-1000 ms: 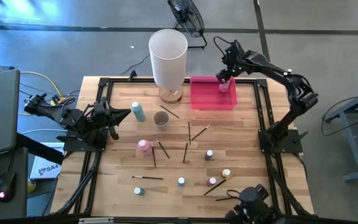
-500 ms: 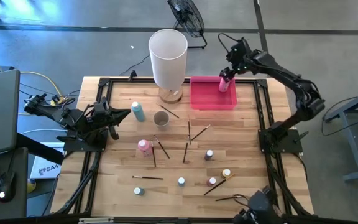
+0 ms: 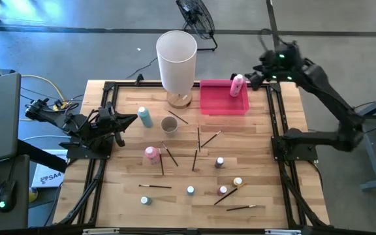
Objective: Pick & Place Paint Supplies
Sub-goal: Put the big blue paint bottle into the pink bin
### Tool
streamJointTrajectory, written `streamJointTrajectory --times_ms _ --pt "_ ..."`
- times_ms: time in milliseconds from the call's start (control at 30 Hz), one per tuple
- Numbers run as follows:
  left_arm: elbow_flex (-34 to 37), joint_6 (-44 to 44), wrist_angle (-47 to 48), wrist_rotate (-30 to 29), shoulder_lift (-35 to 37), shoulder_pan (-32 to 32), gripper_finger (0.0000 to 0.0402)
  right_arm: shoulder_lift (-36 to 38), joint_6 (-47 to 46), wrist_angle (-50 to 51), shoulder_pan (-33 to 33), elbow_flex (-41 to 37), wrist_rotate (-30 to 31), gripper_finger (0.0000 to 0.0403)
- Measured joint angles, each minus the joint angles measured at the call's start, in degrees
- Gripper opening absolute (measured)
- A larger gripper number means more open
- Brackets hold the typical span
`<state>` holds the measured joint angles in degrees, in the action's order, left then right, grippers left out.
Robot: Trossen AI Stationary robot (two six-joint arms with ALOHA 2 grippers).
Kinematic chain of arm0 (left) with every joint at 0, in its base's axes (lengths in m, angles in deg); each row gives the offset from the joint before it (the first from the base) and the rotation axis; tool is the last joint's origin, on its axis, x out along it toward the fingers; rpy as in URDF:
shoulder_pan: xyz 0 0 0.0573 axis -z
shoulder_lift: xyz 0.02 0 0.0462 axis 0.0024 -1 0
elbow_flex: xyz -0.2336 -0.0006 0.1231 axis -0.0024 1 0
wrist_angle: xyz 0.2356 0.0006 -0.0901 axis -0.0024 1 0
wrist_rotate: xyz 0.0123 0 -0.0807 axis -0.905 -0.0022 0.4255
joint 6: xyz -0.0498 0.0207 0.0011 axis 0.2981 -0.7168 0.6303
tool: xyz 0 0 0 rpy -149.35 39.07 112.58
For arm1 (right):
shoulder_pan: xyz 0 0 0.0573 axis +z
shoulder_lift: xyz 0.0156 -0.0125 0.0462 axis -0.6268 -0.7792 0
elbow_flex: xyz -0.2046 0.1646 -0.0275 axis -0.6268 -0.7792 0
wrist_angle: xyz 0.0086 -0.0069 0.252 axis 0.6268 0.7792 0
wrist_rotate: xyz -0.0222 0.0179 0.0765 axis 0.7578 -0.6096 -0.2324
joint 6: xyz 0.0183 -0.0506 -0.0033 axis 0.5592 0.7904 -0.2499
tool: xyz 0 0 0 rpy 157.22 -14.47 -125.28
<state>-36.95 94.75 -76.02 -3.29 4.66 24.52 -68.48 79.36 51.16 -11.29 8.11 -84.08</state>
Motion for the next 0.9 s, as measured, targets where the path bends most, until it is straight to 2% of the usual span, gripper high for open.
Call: streamJointTrajectory --times_ms 233,400,600,900 --pt "0.0 0.0 0.0 0.2 0.0 0.0 0.0 9.2 -4.5 -1.2 2.6 0.0 -8.4 0.0258" --pt "0.0 0.0 0.0 0.1 0.0 0.0 0.0 12.7 -4.7 -1.2 4.9 0.0 -11.4 0.0258" --pt "0.0 0.0 0.0 0.1 0.0 0.0 0.0 14.5 -4.7 -1.2 7.7 0.0 -13.7 0.0258" --pt "0.0 0.0 0.0 0.5 0.0 0.0 0.0 14.5 -9.9 -1.1 13.0 0.0 -24.3 0.0253"
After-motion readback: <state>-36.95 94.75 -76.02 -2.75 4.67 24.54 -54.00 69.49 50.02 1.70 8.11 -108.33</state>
